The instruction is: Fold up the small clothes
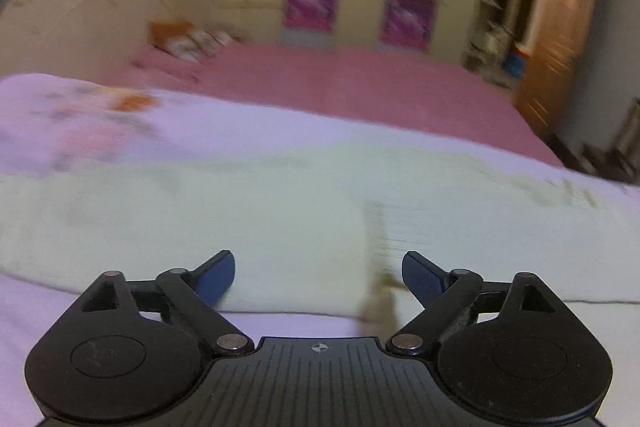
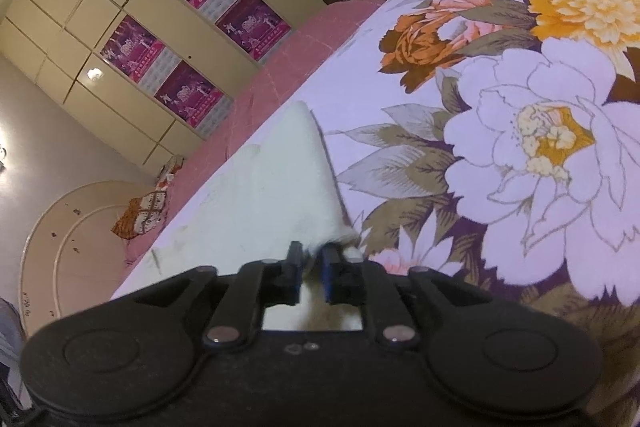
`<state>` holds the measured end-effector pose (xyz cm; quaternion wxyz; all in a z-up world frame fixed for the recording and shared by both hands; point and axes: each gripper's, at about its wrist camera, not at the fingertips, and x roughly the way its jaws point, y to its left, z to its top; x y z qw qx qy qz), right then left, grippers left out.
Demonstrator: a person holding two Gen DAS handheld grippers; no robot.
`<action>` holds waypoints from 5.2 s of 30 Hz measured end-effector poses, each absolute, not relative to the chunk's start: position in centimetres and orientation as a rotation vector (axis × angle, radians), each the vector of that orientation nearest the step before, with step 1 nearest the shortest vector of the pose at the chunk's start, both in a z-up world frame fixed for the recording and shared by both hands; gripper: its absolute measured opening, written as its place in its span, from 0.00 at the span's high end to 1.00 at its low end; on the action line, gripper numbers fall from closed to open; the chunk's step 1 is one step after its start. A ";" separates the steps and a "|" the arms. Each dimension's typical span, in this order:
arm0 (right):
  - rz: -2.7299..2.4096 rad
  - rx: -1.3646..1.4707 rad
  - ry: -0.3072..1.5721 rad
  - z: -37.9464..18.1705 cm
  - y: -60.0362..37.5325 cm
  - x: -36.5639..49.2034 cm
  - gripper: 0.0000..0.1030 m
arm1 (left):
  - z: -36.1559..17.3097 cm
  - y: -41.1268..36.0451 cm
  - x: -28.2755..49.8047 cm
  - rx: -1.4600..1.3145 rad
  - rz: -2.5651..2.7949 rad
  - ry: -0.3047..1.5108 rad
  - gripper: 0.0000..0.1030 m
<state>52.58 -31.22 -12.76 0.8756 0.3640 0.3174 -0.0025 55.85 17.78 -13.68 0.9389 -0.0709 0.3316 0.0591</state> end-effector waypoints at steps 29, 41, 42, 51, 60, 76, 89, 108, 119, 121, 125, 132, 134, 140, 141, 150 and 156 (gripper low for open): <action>0.096 0.651 0.683 -10.1 -23.2 53.3 0.77 | -15.7 42.6 49.7 -0.813 0.276 0.400 0.98; 0.084 0.671 0.662 -9.6 -24.7 52.6 0.77 | -11.0 14.0 60.8 -0.376 -0.242 0.577 0.98; 0.080 0.679 0.656 -9.5 -25.2 52.4 0.77 | -10.8 11.7 61.0 -0.355 -0.270 0.591 0.98; 0.065 0.745 0.634 -9.5 -29.1 51.5 0.76 | -12.4 -1.9 60.3 -0.160 -0.377 0.755 0.98; 0.142 0.768 0.704 -11.0 -27.6 54.4 0.63 | -9.8 2.8 54.1 -0.046 -0.259 0.650 0.39; 0.169 0.516 0.598 -7.6 -22.2 56.7 0.95 | -12.0 14.9 52.2 -0.191 0.077 0.688 0.40; 0.087 0.538 0.579 -7.4 -27.0 55.7 0.95 | -14.3 13.0 54.8 -0.167 0.062 0.700 0.40; 0.027 0.518 0.614 -9.6 -29.7 53.6 0.95 | -14.6 12.9 55.6 -0.132 0.036 0.713 0.40; 0.048 0.303 0.597 -7.9 -27.2 54.3 0.85 | -12.0 9.0 56.4 -0.029 -0.162 0.610 0.39; 0.079 0.221 0.617 -8.0 -25.0 55.5 0.86 | -13.1 8.3 58.4 -0.062 -0.160 0.647 0.39; 0.104 0.142 0.620 -8.7 -22.7 57.6 0.85 | -13.5 7.5 60.3 -0.036 -0.142 0.624 0.39; 0.090 0.101 0.647 -10.9 -22.8 58.8 0.90 | -14.8 8.4 62.0 -0.025 -0.131 0.636 0.39; 0.080 0.101 0.645 -10.7 -24.0 58.2 0.92 | -14.7 9.3 61.6 0.002 -0.098 0.627 0.39; 0.088 0.087 0.564 -8.5 -25.2 58.6 0.78 | -13.6 11.5 63.5 -0.036 -0.049 0.606 0.39; 0.087 0.095 0.556 -8.2 -25.3 59.4 0.78 | -13.5 11.4 64.2 -0.033 -0.048 0.606 0.39; -0.015 0.060 0.668 -11.0 -27.3 65.2 0.87 | -16.1 12.0 67.8 -0.061 -0.030 0.678 0.23; 0.001 0.043 0.659 -11.1 -27.1 64.8 0.85 | -16.3 11.4 67.7 -0.030 -0.018 0.672 0.22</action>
